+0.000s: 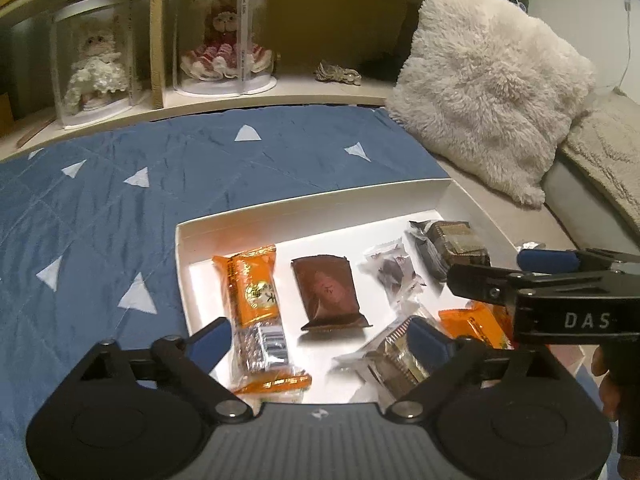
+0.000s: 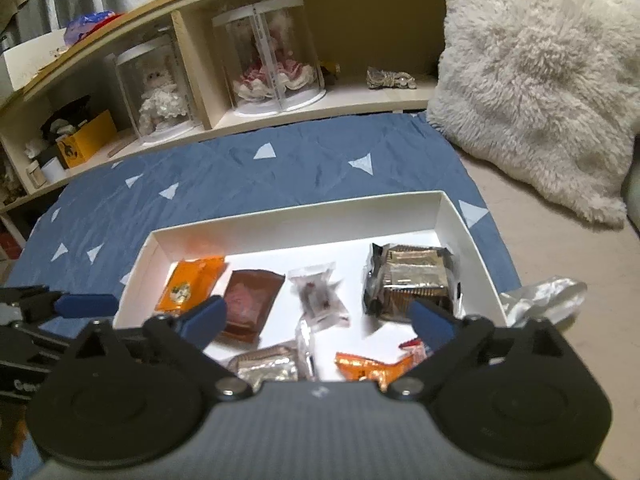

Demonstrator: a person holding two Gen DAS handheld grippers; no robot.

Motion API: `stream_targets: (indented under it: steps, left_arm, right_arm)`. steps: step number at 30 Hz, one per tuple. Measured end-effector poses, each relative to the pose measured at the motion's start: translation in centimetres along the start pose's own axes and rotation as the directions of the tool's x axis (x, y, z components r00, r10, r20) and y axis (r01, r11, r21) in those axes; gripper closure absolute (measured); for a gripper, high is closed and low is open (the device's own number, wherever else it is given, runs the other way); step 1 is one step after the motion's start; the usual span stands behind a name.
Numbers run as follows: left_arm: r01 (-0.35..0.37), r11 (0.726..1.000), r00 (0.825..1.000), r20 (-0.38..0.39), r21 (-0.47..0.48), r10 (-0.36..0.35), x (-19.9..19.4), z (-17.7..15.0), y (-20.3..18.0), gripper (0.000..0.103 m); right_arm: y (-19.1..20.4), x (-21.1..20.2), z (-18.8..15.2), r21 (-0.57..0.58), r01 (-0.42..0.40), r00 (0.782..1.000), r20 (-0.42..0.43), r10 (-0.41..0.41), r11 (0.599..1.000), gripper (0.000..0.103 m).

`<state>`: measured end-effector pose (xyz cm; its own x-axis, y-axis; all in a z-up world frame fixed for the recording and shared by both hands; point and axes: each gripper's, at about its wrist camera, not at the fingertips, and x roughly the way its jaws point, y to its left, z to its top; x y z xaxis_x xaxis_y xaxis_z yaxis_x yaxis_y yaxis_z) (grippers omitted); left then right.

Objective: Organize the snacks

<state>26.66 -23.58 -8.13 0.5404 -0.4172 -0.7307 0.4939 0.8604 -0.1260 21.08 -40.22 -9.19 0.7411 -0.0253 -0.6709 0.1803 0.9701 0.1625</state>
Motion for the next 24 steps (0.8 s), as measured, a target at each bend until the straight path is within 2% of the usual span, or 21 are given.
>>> stream_targets:
  steps: [3, 14, 24]
  left_arm:
    - [-0.015, 1.000, 1.000, 0.009, -0.003, 0.015, -1.2, -0.4, 0.0, 0.000]
    - [-0.034, 0.999, 0.999, 0.037, -0.027, 0.035, -6.0, -2.0, 0.6, 0.000]
    - [-0.031, 0.999, 0.992, 0.120, -0.043, 0.036, -11.6, -3.1, 0.7, 0.000]
  right_arm:
    - [0.4, -1.4, -0.2, 0.005, 0.000, 1.000, 0.016, 0.000, 1.000, 0.001]
    - [1.9, -6.7, -1.3, -0.035, 0.033, 0.999, 0.042, -0.032, 0.999, 0.001]
    - [3.3, -11.8, -3.0, -0.066, 0.044, 0.997, 0.071, -0.039, 0.997, 0.001]
